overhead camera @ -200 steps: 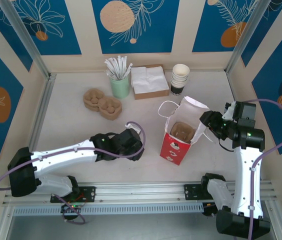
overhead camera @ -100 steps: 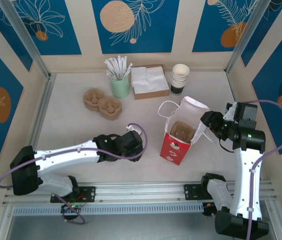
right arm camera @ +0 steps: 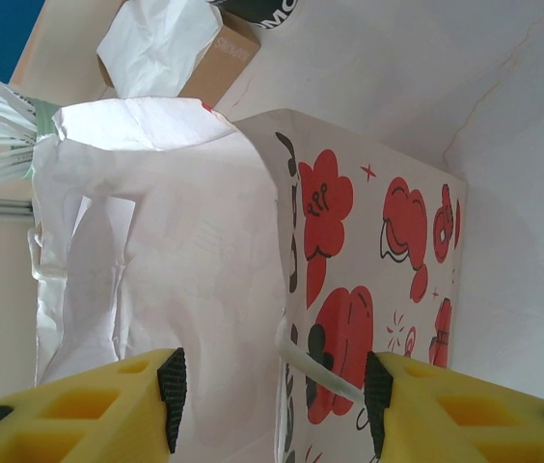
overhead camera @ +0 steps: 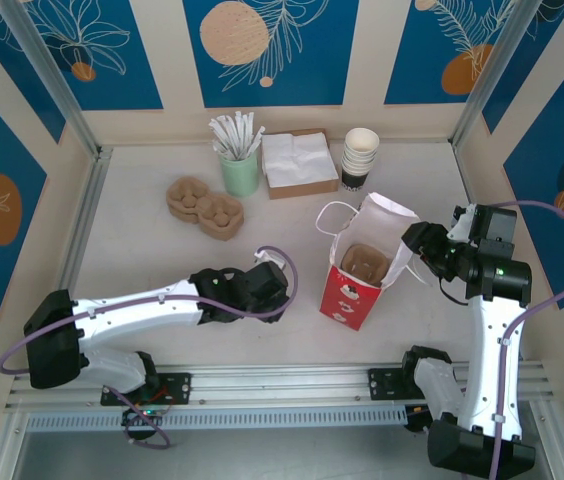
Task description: Pack the takeout coffee
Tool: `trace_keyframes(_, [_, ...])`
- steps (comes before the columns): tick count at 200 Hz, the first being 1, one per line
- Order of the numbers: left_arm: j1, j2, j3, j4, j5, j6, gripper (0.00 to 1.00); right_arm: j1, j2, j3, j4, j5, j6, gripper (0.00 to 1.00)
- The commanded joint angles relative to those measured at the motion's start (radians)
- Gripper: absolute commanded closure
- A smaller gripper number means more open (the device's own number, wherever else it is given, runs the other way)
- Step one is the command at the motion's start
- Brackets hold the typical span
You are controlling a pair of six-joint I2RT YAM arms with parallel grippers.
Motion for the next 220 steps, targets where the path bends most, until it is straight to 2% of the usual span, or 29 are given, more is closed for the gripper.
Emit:
trace_keyframes(1, [-0.011, 0.031, 0.008, -0.049, -0.012, -0.025, 0.22, -0.009, -0.009, -0.009, -0.018, -0.033, -0.022, 0.45])
trace_keyframes(75, [-0.012, 0.043, 0.010, -0.034, -0.011, -0.030, 0.32, -0.016, -0.010, -0.007, -0.025, -0.047, -0.029, 0.46])
trace_keyframes(178, [-0.010, 0.003, 0.090, -0.069, -0.031, -0.018, 0.33, -0.022, -0.008, -0.002, -0.018, -0.066, -0.018, 0.46])
trace_keyframes(220, [-0.010, -0.003, 0.158, -0.136, -0.051, -0.020, 0.33, -0.023, -0.007, 0.004, -0.019, -0.070, -0.018, 0.45])
